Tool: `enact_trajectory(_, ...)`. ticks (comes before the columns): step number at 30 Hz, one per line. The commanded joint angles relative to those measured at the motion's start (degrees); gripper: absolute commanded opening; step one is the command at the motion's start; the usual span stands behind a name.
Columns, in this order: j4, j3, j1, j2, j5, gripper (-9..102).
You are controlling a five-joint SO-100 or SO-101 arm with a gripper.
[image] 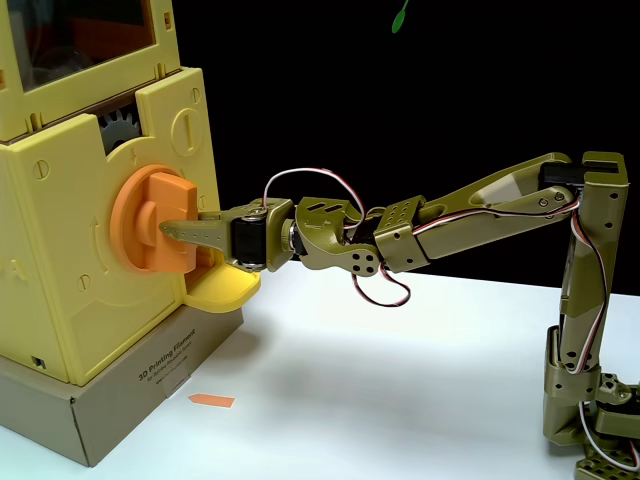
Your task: Turn the button of vending machine.
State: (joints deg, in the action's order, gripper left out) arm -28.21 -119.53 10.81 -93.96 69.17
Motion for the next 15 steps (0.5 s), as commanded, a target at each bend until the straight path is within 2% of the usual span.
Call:
enact_trajectory(1,-0.7,-0.26,0.97,-3.25,-0.09,-1)
enact_trajectory(9,-1.05,-0.44,0.09,-3.25,-3.78,-1)
enact_trajectory(15,-2.11,-0.44,-0.79,-3.34,-15.38,-1)
